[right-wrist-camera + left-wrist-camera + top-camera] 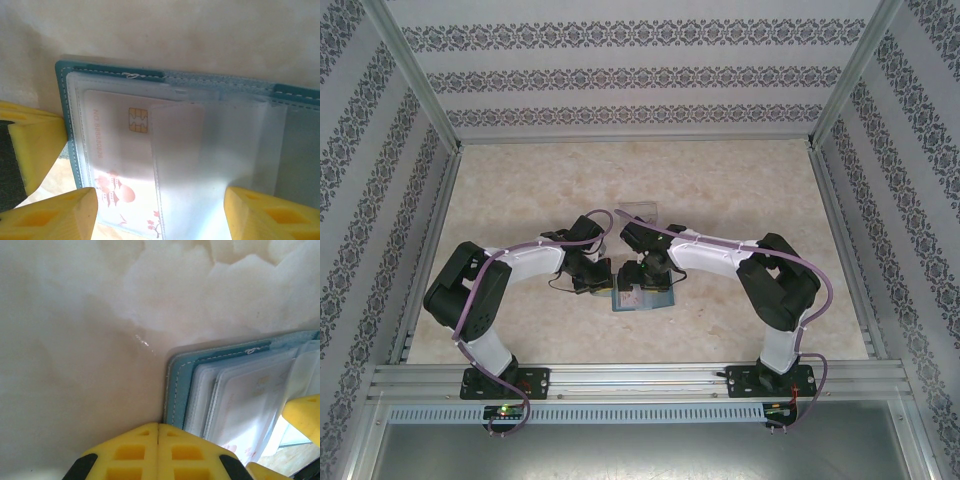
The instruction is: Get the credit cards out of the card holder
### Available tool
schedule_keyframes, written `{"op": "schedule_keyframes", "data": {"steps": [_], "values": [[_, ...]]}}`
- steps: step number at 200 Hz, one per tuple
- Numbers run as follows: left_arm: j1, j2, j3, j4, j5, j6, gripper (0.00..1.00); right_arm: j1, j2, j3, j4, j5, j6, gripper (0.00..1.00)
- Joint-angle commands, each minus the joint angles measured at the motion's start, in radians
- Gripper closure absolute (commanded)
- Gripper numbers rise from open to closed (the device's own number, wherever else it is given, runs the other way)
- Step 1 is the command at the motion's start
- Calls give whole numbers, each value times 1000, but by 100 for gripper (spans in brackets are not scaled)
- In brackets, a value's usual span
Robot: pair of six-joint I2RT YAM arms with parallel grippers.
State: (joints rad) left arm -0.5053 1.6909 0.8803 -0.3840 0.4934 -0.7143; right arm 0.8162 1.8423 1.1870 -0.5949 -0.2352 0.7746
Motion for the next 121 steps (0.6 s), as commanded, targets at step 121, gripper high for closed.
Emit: {"op": "schedule_keyframes", "data": {"steps": [121], "values": [[-13,29,22,-18,0,13,100,12,-23,45,-91,94,-34,51]]}}
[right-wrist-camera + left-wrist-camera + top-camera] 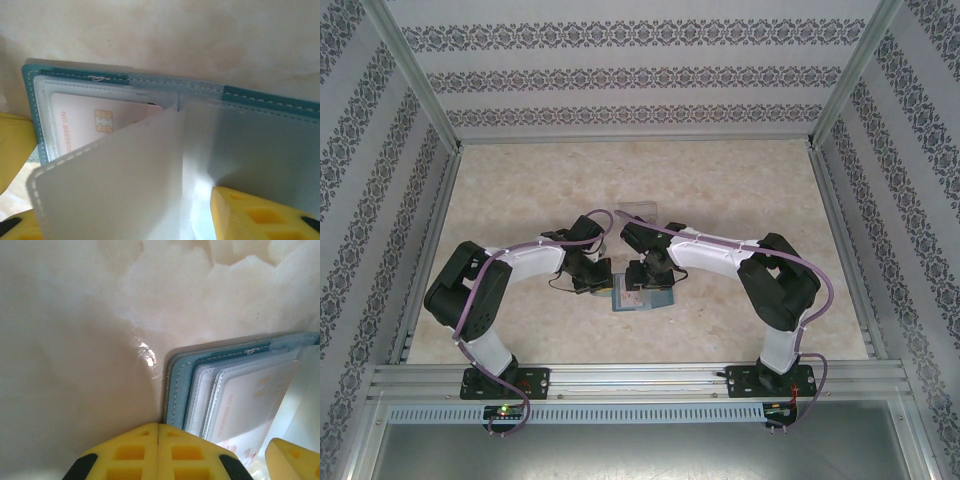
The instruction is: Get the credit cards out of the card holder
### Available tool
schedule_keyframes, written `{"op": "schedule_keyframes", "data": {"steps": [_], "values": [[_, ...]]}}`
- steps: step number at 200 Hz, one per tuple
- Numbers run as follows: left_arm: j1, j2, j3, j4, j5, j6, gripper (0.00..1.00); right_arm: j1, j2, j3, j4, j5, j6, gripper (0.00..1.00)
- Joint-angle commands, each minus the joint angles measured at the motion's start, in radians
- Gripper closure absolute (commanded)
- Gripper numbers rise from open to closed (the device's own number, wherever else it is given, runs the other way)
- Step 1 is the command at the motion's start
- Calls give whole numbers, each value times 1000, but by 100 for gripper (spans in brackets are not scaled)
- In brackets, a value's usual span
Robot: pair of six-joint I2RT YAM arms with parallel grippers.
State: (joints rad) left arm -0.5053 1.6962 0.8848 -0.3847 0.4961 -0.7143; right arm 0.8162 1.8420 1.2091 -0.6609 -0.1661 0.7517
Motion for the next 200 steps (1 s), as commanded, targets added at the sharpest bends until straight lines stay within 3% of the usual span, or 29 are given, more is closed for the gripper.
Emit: {"op": "schedule_keyframes", "data": {"steps": [1,59,107,145,200], "values": [[-13,24,17,-18,-2,13,100,12,-23,23,-25,25,-11,52],[-14,29,22,-21,-1,14,100,7,-53,20,-56,48,-24,73],[-14,37,33,-33,-2,26,100,-14,-88,-5,-74,72,-33,77],[-14,33,35,-42,-3,31,100,-30,-95,-36,-74,85,-45,87],[-14,17,21,-49,-9,26,100,-35,-62,-53,-100,153,-70,87]]}}
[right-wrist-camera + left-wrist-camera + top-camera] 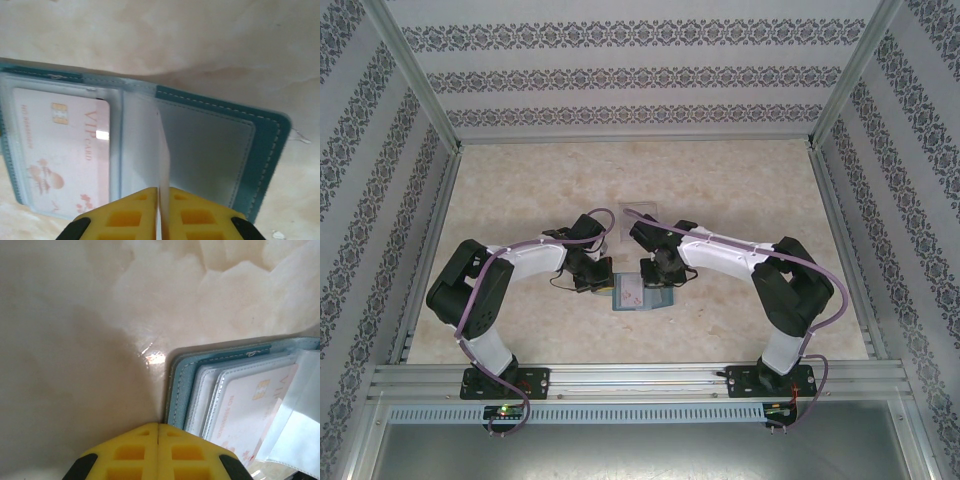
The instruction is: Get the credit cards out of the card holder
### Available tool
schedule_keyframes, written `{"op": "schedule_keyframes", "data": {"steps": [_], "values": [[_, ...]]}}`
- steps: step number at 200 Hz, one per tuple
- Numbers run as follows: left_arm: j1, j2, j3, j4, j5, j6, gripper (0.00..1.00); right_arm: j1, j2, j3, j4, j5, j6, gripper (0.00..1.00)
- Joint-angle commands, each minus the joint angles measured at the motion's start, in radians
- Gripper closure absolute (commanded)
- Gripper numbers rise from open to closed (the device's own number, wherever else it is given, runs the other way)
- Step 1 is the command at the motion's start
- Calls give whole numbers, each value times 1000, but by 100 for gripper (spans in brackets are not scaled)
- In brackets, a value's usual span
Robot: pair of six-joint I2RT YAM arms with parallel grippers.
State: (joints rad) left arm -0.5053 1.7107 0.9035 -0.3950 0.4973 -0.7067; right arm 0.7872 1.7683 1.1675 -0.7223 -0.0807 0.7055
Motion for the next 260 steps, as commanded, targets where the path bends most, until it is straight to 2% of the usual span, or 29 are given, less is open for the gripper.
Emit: {"op": "schedule_keyframes", "data": {"steps": [1,84,118,141,172,233,260], "values": [[-14,2,1,-39,-10,18,100,-6,12,-12,-40,69,-25,87],[-13,-44,2,-59,-4,6,100,-5,9,13,-143,200,-43,64],[-15,-65,36,-82,6,3,100,-5,-24,39,-184,226,-47,60],[-14,-78,62,-100,14,4,100,-6,-62,46,-170,197,-38,59],[-18,-70,93,-99,48,7,100,-8,-99,48,-106,107,-17,60],[-66,20,147,-47,107,-6,100,-33,-103,-36,181,-167,88,75],[-82,63,160,-37,109,-9,100,-47,-73,-82,266,-220,122,79]]}}
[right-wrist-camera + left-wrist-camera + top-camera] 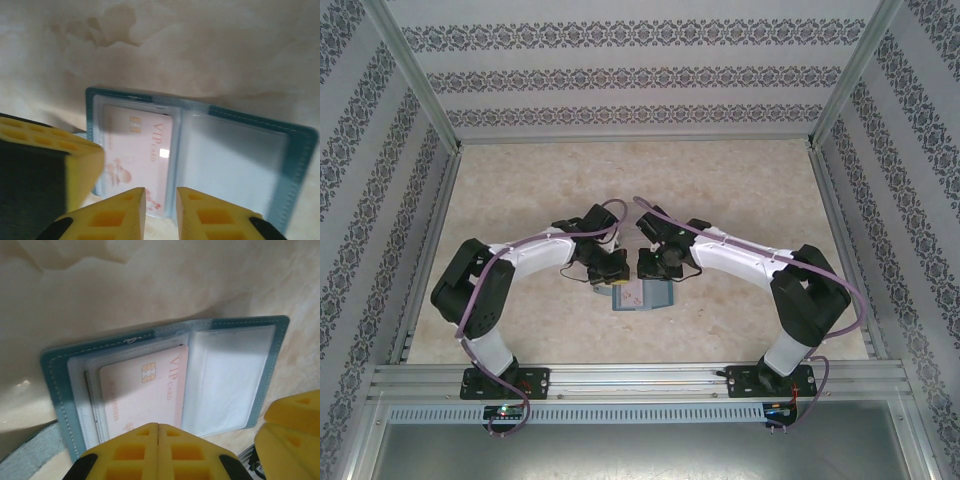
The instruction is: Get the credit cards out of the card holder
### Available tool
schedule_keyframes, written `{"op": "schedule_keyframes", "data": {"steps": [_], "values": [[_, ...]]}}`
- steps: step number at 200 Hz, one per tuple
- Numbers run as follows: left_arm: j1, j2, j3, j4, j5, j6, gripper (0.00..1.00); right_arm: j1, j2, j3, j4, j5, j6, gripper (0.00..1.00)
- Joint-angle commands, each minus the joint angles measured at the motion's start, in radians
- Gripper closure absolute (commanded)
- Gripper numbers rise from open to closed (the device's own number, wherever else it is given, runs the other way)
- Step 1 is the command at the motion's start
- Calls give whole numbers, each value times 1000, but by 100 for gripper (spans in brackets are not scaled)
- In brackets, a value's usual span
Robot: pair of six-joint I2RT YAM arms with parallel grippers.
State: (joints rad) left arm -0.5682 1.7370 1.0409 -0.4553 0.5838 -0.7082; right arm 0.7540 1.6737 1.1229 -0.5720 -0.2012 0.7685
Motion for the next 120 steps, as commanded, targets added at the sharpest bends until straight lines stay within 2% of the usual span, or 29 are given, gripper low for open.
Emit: {"op": "schedule_keyframes", "data": {"steps": [1,120], "values": [[-19,38,23,23,22,-7,100,-15,22,-39,117,-99,60,80],[-21,64,-6,3,-26,9,100,-47,101,-101,228,-191,83,81]]}}
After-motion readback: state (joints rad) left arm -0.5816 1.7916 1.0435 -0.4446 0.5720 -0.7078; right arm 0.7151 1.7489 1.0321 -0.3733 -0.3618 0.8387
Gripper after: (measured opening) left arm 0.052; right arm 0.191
